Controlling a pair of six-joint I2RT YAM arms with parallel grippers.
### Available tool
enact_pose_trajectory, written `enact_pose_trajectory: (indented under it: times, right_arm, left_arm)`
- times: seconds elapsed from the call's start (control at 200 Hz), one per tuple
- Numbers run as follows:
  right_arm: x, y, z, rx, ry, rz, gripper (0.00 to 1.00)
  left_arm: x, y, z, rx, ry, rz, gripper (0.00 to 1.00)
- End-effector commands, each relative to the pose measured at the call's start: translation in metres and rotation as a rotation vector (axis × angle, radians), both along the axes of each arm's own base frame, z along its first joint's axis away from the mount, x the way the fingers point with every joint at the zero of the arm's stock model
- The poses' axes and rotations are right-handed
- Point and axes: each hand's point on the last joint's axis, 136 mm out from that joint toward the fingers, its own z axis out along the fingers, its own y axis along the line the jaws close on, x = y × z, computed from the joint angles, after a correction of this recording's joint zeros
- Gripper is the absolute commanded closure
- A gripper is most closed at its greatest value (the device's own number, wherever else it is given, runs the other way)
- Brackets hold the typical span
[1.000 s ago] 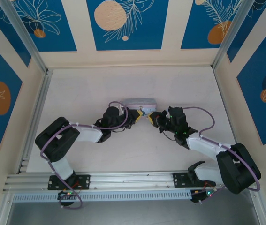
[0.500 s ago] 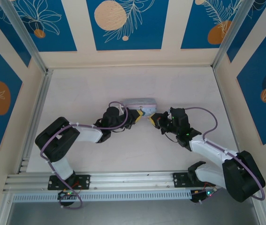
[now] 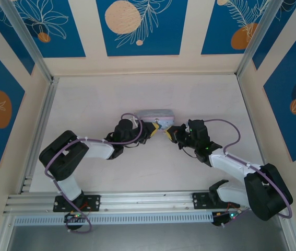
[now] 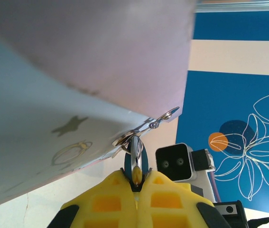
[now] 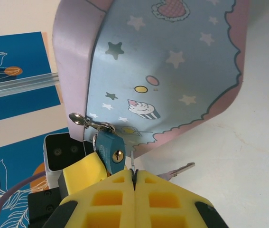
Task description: Unlock the padlock with the key
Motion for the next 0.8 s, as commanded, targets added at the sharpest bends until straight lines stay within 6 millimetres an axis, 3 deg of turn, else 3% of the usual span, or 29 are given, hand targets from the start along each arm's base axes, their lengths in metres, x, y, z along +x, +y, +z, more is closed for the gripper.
enact_pose_trajectory:
  times: [0.0,0.79]
  right_arm:
    - [0.0096,0.0049,0.0193,0.029,-0.049,0.0,1.0]
    - [0.0159,0.0111,0.0274,0.067,-0.084,0.004,1.0]
  left_arm:
    - [-0.0012,-0.0015,0.0118,-0.019,-0.022,0.002,1.0]
    - [-0.003,-0.0046,0.0138,-0.026,-0.024,-0.008,1.0]
